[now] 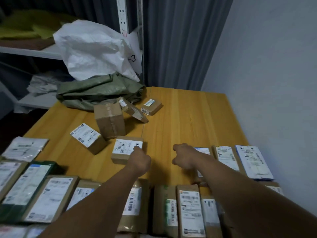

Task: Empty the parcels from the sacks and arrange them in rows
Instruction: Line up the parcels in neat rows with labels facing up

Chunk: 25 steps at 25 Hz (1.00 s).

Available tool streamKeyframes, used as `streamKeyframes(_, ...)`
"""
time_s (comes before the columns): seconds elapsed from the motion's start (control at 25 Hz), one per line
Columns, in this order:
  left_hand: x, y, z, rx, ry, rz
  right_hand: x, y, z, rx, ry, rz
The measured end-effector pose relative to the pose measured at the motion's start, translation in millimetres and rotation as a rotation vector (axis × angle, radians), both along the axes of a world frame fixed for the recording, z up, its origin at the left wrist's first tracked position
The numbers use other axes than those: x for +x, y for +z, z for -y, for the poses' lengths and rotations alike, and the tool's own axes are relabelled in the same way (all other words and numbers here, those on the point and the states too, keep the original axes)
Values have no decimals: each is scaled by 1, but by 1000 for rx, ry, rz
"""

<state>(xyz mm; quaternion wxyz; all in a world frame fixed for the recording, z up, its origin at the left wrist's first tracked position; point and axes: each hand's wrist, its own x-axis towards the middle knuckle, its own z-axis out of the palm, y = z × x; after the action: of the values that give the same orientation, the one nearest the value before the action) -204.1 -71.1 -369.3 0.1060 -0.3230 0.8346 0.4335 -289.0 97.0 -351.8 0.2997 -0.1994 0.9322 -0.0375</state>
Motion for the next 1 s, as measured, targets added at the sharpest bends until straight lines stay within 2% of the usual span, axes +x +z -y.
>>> streamKeyframes(0.16,12,-14,67,76,41,-29,16,-13,64,-37,-34,36)
streamKeyframes(0.32,16,-38,109,30,69,39,27,-40,108,-60,-71,75)
streamKeyframes(0.56,14,-63,134,24,42,113,36,-69,140,-143,-93,52)
streamKeyframes(0.8,3,-77,139,106,94,89,34,-79,159,-243,-201,82)
streamKeyframes(0.88,0,-81,139,109,115,74,34,-78,159,-204,-199,16)
streamKeyframes(1.0,-4,-84,136,58,146,89,30,-69,154,-169,-265,-200)
